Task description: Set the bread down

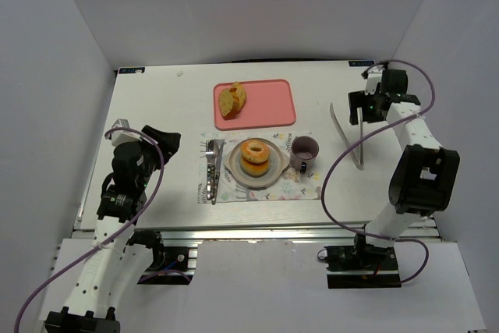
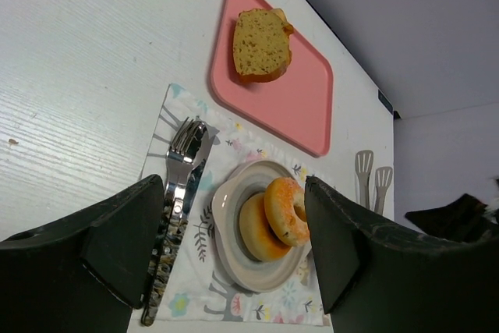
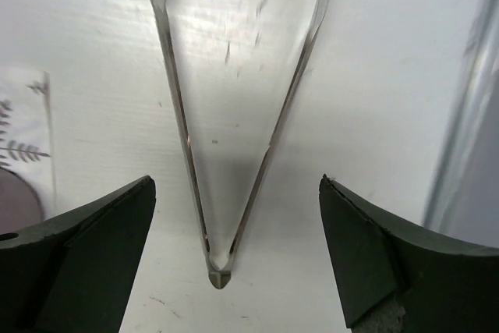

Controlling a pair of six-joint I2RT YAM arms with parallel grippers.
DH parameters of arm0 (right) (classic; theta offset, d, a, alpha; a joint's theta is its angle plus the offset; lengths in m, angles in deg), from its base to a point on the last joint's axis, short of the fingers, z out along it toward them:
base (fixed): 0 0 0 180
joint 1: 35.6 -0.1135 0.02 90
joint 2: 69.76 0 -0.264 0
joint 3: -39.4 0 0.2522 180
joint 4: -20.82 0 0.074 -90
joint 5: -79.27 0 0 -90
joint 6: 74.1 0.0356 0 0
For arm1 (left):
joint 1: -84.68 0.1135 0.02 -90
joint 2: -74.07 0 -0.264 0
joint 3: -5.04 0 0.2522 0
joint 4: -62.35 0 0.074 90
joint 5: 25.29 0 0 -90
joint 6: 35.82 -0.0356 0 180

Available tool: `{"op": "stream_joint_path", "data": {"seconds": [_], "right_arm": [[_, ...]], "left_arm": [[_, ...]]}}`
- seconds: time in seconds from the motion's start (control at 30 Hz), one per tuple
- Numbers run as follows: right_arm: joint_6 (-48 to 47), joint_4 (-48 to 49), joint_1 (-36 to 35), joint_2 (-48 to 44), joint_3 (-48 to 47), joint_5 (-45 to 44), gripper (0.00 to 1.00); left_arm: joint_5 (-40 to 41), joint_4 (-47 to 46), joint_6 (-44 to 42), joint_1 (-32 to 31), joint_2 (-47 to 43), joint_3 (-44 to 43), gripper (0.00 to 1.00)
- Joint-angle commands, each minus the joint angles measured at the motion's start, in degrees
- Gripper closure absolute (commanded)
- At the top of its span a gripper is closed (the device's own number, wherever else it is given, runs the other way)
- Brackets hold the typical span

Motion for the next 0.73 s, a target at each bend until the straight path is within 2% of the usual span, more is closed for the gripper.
{"op": "stream_joint_path", "data": {"seconds": [0.0, 0.1, 0.27, 0.47, 0.7], "right_arm": [[-4.55, -1.22, 0.24, -5.46, -4.1, 3.3, 0.11], [-2.81, 0.88, 0.24, -8.28, -4.8, 6.73, 0.11], [6.08, 2.3, 0.24, -9.16, -7.26, 8.23, 0.11], [8.1, 4.67, 0.15, -10.74, -6.65, 12.8, 0.11], [6.44, 1.86, 0.06, -9.16, -8.32, 16.22, 0.11]], "left_arm": [[-0.03, -1.49, -0.52, -0.14, 0.02, -0.97, 0.18], [-0.21, -1.75, -0.79, -0.14, 0.37, -1.32, 0.18], [-0.21, -1.93, -0.96, -0.14, 0.55, -1.67, 0.18], [0.32, -0.78, -1.49, -0.14, 0.38, -2.55, 0.18], [0.32, -1.4, -0.96, -0.14, 0.02, -2.29, 0.18]]}}
